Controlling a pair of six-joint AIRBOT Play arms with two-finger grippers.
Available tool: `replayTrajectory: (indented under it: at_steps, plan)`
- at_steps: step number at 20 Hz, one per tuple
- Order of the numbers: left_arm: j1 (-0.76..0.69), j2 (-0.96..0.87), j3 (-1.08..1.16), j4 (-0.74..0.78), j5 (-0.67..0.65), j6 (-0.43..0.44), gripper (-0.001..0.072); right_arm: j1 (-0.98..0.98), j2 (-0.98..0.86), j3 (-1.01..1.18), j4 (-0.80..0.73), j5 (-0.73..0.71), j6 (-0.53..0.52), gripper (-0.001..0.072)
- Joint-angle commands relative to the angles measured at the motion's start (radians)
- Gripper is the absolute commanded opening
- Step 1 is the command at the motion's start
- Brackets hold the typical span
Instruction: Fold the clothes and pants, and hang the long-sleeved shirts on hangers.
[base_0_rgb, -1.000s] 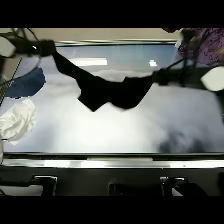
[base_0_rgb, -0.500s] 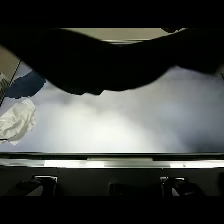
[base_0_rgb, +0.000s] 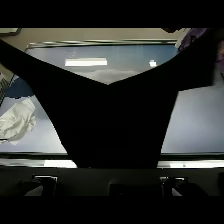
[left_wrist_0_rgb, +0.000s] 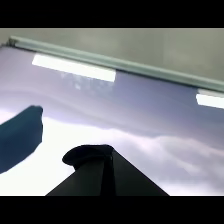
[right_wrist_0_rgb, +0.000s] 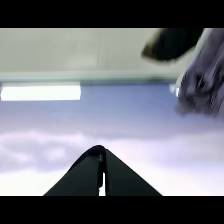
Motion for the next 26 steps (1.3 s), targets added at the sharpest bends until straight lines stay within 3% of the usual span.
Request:
replayTrajectory:
  at_steps: [1, 5, 7, 10, 11, 12, 13, 21, 23, 26]
  plan:
    - [0.0, -0.222, -0.045, -0.037, 0.071, -0.01, 0.0016, 0.0, -0.248, 0.002, 0.006, 0.061, 0.059, 0.0027]
    - [0.0, -0.472, -0.044, -0.097, 0.225, -0.107, 0.0017, 0.0, -0.472, 0.002, 0.005, 0.034, 0.084, 0.0027]
    - [0.0, -0.551, -0.044, -0.118, 0.237, -0.159, 0.0017, 0.0, -0.537, 0.002, 0.005, 0.019, 0.113, 0.0027]
    - [0.0, -0.612, -0.044, -0.159, 0.225, -0.158, 0.0036, 0.0, -0.586, 0.002, 0.014, 0.007, 0.161, 0.0027]
    - [0.001, -0.617, -0.043, -0.17, 0.212, -0.158, 0.0167, 0.0, -0.593, 0.002, 0.023, 0.004, 0.162, 0.0027]
    - [0.002, -0.615, -0.043, -0.176, 0.188, -0.158, 0.0446, 0.0, -0.595, 0.002, 0.028, 0.005, 0.162, 0.0027]
    - [0.009, -0.608, -0.04, -0.176, 0.151, -0.158, 0.0652, 0.0, -0.596, 0.002, 0.029, 0.007, 0.162, 0.0027]
    - [0.237, -0.391, -0.041, -0.112, -0.294, -0.128, 0.0671, 0.0, -0.583, 0.002, 0.027, 0.114, 0.153, 0.0027]
    - [0.258, -0.308, -0.161, -0.116, -0.326, -0.082, 0.0671, 0.0, -0.579, 0.002, 0.027, 0.139, 0.152, 0.0027]
    - [0.26, -0.15, -0.491, -0.203, -0.256, -0.04, 0.0671, 0.0, -0.579, 0.002, 0.027, 0.174, 0.15, 0.0027]
